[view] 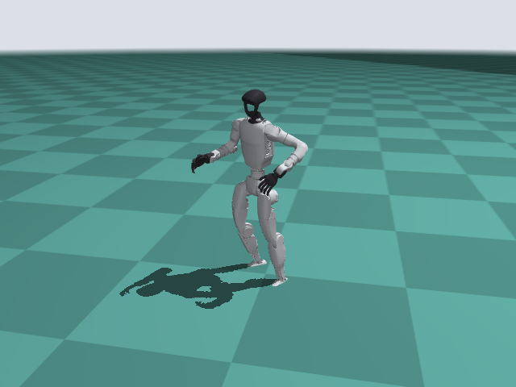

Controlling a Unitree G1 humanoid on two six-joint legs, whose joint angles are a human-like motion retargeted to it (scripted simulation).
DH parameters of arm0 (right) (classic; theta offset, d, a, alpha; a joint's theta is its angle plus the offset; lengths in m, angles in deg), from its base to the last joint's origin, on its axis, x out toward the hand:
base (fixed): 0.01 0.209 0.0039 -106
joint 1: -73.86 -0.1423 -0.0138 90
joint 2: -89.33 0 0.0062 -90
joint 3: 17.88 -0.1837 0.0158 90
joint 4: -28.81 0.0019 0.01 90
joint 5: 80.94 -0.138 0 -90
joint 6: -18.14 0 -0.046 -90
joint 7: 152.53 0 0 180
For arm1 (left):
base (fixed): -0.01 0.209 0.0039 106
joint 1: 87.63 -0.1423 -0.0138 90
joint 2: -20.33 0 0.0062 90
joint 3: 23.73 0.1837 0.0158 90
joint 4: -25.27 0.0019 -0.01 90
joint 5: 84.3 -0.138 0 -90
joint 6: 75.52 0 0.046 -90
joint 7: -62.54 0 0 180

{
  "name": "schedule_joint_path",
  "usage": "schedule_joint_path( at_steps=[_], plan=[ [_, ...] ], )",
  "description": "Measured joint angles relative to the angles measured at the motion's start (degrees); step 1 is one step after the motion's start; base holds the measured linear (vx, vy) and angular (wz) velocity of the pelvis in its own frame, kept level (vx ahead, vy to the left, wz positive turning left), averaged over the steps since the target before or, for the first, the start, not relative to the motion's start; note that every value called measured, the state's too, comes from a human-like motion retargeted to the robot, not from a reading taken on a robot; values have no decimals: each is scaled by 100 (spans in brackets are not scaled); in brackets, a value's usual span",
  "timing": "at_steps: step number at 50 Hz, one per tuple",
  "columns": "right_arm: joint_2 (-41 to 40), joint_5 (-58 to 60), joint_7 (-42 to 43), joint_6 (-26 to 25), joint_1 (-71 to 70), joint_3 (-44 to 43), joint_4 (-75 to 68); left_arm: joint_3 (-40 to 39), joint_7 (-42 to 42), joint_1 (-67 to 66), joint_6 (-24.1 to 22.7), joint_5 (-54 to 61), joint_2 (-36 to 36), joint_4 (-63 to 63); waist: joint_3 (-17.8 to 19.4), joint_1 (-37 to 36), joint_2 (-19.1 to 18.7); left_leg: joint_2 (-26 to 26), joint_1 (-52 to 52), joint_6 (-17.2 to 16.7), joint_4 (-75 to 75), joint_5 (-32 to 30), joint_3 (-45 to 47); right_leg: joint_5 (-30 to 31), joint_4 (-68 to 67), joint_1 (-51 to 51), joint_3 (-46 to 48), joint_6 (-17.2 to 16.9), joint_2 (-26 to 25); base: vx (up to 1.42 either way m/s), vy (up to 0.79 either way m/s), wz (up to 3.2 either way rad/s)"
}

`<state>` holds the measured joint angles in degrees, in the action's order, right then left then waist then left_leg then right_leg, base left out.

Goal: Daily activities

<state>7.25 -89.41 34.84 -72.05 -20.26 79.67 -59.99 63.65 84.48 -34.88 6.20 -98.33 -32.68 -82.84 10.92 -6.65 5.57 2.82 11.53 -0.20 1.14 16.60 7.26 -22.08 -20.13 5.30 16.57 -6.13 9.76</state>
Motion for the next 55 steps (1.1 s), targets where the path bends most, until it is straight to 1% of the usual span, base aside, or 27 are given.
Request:
schedule_joint_path(
  at_steps=[6,9,12,18,24,29,34,38,45,50,55],
  plan=[
    [109,-204,-237,-60,-823,1173,-1384,571,-268,-76,-55,-123,168,175,35,-72,93,-13,28,8,-69,22,74,-119,-129,-62,-67,30,30,-2,-3,-13],
    [150,-96,-525,-52,-1342,1915,-1981,1025,-294,-64,-104,-343,212,491,65,-91,165,-34,31,15,-125,21,104,-213,-245,-123,-115,49,67,-5,-6,-23],
    [194,113,-933,-33,-1844,2693,-2427,1585,-153,-49,-156,-588,219,859,85,-109,263,-65,26,24,-193,12,140,-319,-383,-210,-176,62,114,-6,-7,-30],
    [249,561,-1942,-15,-2727,4143,-2908,2941,634,-39,-254,-950,2,1512,39,-122,530,-157,-4,71,-383,-28,239,-534,-697,-447,-384,70,230,-8,-7,-46],
    [187,902,-2785,-48,-3422,5206,-3165,4152,1555,55,-264,-1126,-504,1888,-130,-74,781,-270,-61,176,-651,-61,467,-683,-917,-751,-740,1,315,-9,-7,-79],
    [-27,1176,-3309,-114,-3892,5930,-3392,4897,2105,300,-228,-1294,-841,1997,-324,6,914,-336,-125,323,-940,-81,773,-703,-983,-1053,-1143,-131,297,-10,-6,-120],
    [-443,1380,-3738,-183,-4196,6558,-3587,5395,2450,651,-183,-1407,-1000,2003,-522,82,922,-360,-211,510,-1254,-123,1170,-588,-907,-1386,-1613,-340,168,-10,-6,-155],
    [-920,1417,-3976,-254,-4386,6907,-3730,5652,2577,1016,-102,-1387,-983,2010,-787,106,822,-325,-356,676,-1407,-140,1538,-297,-483,-1637,-2005,-538,-84,-6,-4,-174],
    [-1610,1292,-4107,-355,-4499,7223,-3670,6077,2552,1589,1,-1404,-760,2202,-1227,248,642,-204,-509,913,-1532,-340,2217,514,487,-1876,-2601,-856,-593,-8,-5,-177],
    [-1914,999,-4210,-437,-4543,7252,-3373,6408,2493,1953,51,-1506,-637,2483,-1488,345,593,-136,-538,1003,-1496,-539,2687,1262,1367,-1852,-2978,-887,-1005,-7,-9,-168],
    [-1991,396,-4376,-574,-4510,7256,-2872,6631,2369,2227,73,-1630,-588,2808,-1680,414,628,-131,-505,1067,-1392,-773,3105,2041,2216,-1732,-3312,-887,-1325,-7,-8,-147]
  ],
)
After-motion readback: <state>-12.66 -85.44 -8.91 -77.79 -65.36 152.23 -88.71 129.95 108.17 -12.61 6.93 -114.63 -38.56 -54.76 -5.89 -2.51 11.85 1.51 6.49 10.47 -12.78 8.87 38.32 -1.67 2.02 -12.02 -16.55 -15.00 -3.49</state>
